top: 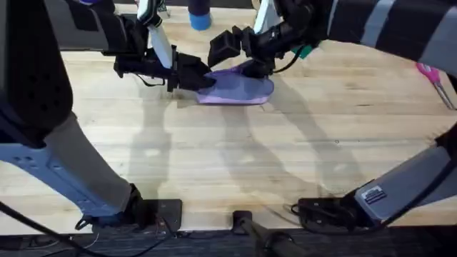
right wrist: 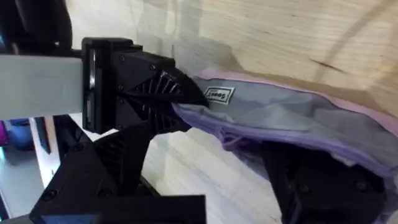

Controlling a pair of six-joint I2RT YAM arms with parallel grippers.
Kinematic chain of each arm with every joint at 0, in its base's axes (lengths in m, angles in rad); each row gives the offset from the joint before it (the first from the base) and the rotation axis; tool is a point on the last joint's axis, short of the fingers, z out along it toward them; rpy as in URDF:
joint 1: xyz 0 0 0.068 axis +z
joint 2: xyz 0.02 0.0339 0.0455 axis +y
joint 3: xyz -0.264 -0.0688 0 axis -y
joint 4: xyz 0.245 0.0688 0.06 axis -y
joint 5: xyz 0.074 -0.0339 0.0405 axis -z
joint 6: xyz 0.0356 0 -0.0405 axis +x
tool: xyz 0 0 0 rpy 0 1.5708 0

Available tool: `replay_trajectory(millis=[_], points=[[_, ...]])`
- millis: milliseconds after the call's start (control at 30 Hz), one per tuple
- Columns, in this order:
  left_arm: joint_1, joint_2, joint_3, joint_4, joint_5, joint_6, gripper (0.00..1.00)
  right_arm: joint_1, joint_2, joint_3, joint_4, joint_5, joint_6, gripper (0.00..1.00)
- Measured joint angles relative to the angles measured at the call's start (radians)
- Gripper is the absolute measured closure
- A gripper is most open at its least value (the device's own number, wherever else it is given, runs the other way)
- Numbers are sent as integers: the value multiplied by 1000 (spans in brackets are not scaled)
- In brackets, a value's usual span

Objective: Unzip the bag, pick up the pens from the table one at a time and place them inside, then zip the bag closed.

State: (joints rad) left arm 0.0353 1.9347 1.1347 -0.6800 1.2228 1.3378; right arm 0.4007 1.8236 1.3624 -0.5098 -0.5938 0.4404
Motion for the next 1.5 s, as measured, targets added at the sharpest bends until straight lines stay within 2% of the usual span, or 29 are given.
replay_trajectory(millis=[367, 767, 1033, 1133, 1233, 1367, 1500], points=[[0, 0, 0, 1, 0, 0, 958, -67, -26, 0, 3, -45, 1, 6], [1, 0, 0, 0, 0, 0, 958, -99, -90, 0, 164, -304, 27, 6], [1, 0, 0, 0, 0, 0, 958, -99, -96, 0, 169, -351, 32, 6], [1, 0, 0, 0, 0, 0, 958, -99, -119, 0, 166, -309, 30, 6], [1, 0, 0, 0, 0, 0, 958, -99, -164, 0, 152, -217, 26, 6], [1, 0, 0, 0, 0, 0, 958, -99, -230, 14, 38, -25, 13, 6], [1, 0, 0, 0, 0, 0, 958, -79, -231, 104, -153, 196, -55, 6]])
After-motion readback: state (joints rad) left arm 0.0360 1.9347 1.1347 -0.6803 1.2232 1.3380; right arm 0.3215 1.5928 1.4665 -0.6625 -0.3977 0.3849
